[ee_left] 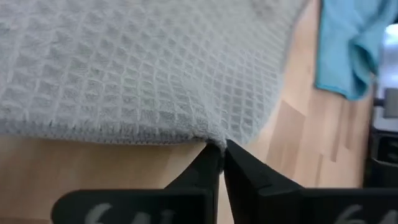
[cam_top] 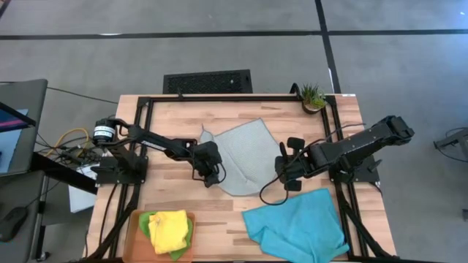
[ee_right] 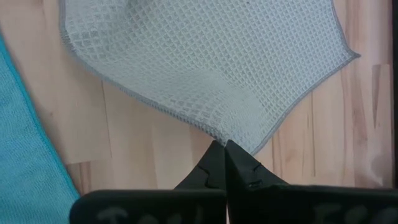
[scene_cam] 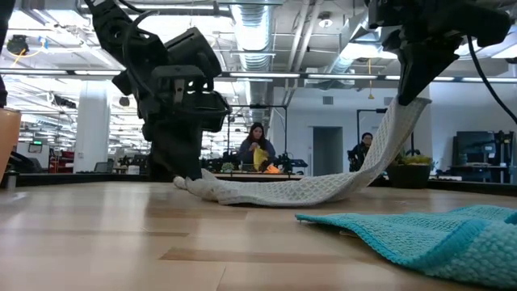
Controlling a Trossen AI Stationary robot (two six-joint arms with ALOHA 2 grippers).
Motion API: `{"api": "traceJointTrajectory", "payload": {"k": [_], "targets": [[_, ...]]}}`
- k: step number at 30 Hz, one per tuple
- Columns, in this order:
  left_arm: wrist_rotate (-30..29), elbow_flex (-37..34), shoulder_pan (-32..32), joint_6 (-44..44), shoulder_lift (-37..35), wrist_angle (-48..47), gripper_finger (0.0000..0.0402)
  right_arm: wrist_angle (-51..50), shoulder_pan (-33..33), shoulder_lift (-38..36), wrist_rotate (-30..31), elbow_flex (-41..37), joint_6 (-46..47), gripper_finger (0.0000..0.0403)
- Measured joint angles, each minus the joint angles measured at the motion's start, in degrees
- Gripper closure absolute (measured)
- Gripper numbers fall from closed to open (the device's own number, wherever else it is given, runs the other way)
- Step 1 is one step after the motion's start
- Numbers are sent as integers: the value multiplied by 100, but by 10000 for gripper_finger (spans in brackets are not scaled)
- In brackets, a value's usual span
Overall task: Fold microfiber towels
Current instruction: Fold the gray towel
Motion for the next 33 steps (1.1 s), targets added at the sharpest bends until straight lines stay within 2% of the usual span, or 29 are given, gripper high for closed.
{"api": "traceJointTrajectory", "payload": {"k": [4, 8, 14, 23, 33], "targets": [[510, 2, 0, 37, -70, -12, 398, 0, 0, 0, 7, 0, 0, 397], [1264, 2, 0, -2, -208, -64, 399, 0, 0, 0, 39, -1, 0, 397], [2025, 2, 0, -417, -665, -49, 400, -7, -2, -2, 254, -2, 2, 397], [1433, 2, -4, -1454, -1011, -54, 401, 268, -255, -3, 738, -4, -43, 397], [1163, 2, -4, -1683, -1011, -68, 401, 1276, -1163, -4, 776, -4, -1200, 397]]}}
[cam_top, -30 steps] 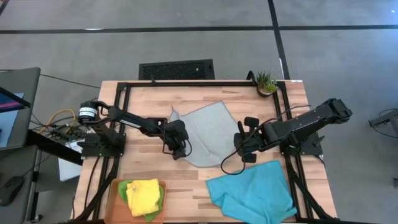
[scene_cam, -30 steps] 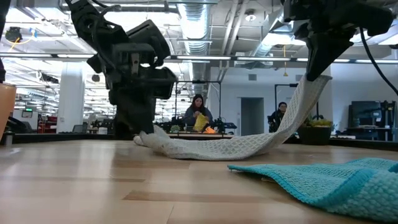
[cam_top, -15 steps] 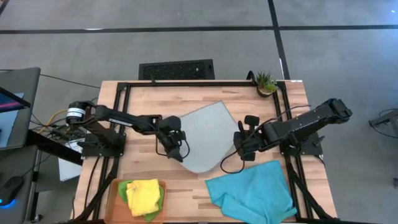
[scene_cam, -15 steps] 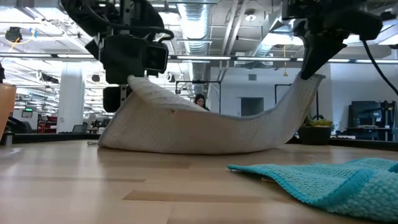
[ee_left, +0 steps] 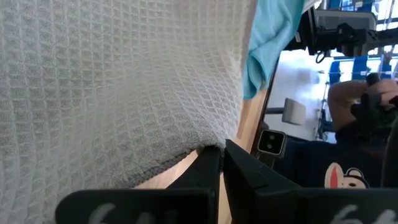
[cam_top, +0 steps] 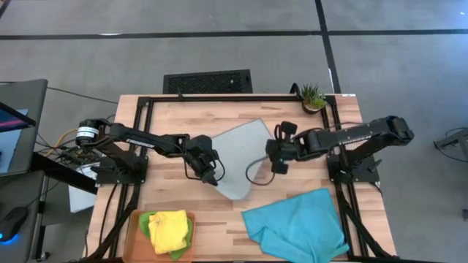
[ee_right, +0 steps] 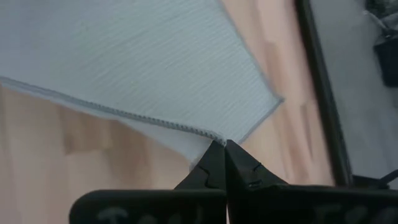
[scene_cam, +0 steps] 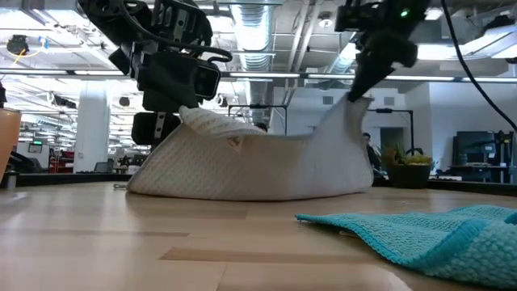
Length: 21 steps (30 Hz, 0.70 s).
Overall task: Fold microfiber towels
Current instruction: Fold the gray towel
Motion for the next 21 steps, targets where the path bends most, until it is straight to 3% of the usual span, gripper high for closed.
{"api": "traceJointTrajectory", "payload": {"k": [4, 8, 21], "targets": [[-100, 0, 0, -49, -6, -36, 401, 297, -476, 0, -2, 0, -399, 397], [-588, 0, 39, 80, -213, -447, 401, 530, -901, 0, -2, 0, -665, 397], [-3473, 7, 219, 202, -1418, -2791, 401, 1461, -1709, 512, -78, 1, -1544, 397]]}}
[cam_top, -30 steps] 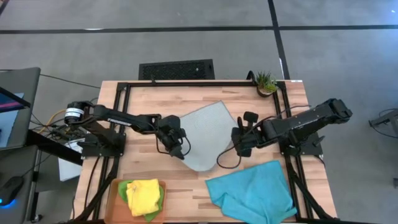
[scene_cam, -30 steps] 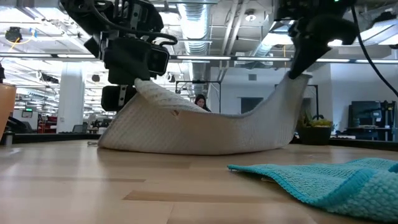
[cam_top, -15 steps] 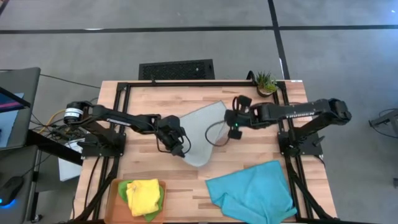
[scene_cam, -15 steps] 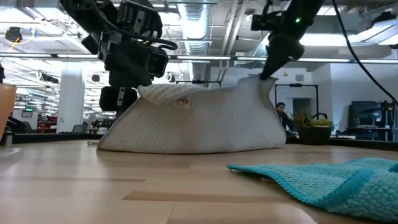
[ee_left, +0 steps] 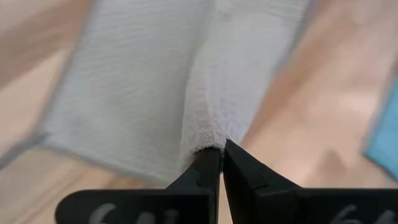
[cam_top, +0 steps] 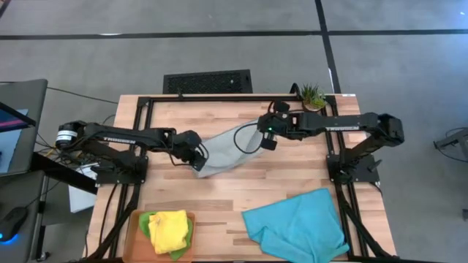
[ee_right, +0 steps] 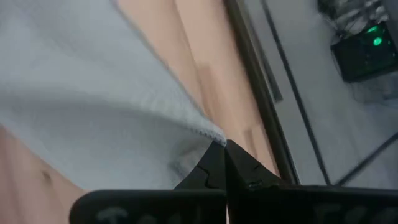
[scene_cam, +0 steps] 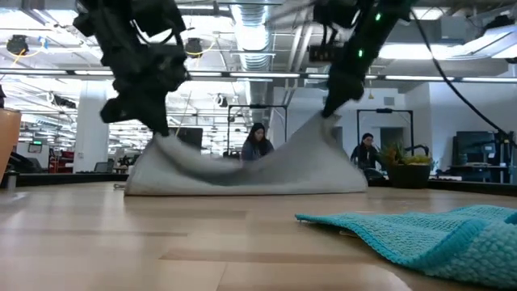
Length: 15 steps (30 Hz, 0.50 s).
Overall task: Fold microfiber towels
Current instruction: Fold the gray towel
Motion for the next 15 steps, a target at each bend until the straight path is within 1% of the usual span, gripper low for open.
{"api": "traceJointTrajectory", "payload": {"k": [4, 6, 8, 10, 12, 15], "targets": [[-481, -6, 0, -182, 31, -583, 401, 397, -146, 414, 17, 11, -424, 397], [-558, -7, 2, -200, 98, -561, 401, 411, -239, 552, 38, -14, -471, 397], [-563, -7, 0, -157, 76, -544, 401, 684, -310, 712, 52, 16, -549, 397], [-583, -7, -2, -130, 83, -472, 401, 606, -411, 721, 59, -12, -574, 397], [-698, -7, 2, -135, 83, -521, 401, 834, -485, 803, 72, 21, -605, 397], [-865, -7, 10, -189, 83, -594, 401, 855, -591, 843, 60, -12, -632, 397]]}}
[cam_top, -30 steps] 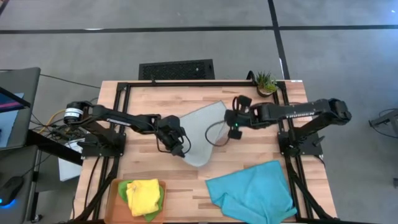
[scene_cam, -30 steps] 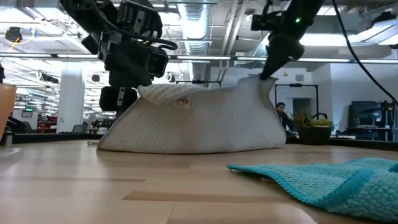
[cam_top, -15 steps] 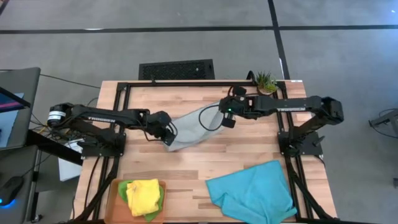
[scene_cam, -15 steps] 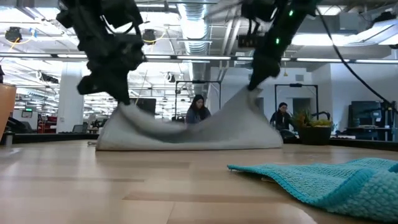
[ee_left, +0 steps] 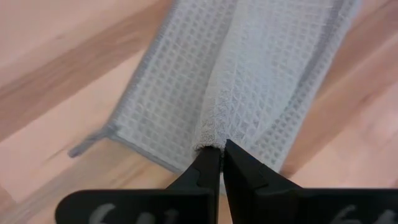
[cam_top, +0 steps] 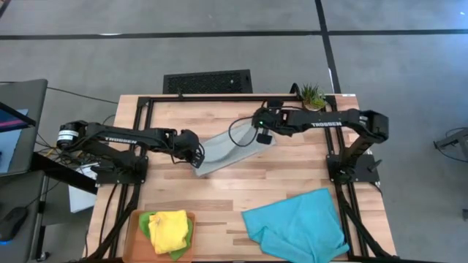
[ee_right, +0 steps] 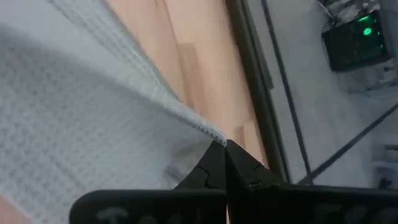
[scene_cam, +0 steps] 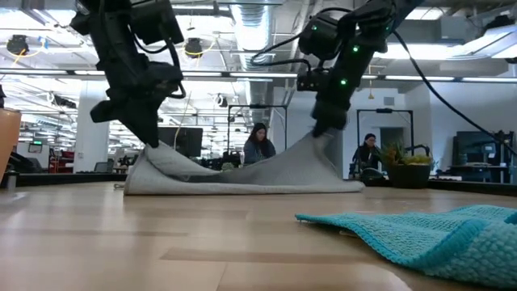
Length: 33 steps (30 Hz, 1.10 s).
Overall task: Fold microfiber towels
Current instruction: Fold the gray towel
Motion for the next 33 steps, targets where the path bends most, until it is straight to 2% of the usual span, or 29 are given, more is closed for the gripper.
{"api": "traceJointTrajectory", "payload": {"k": [6, 12, 25, 29, 33], "targets": [[-254, 0, 12, 155, 0, -122, 401, 277, -175, 68, -73, 15, -224, 391], [-350, 0, 12, 336, 0, -111, 391, 285, -176, 44, -83, 15, -238, 354], [-844, 0, 16, 491, 0, -137, 269, 294, -176, 49, 34, 15, -282, 232], [-838, 0, 16, 727, 2, -196, 249, 287, -146, -58, 32, 15, -360, 209], [-407, 0, -77, 1614, -9, -143, 245, 206, 44, -322, 4, 16, -562, 199]]}}
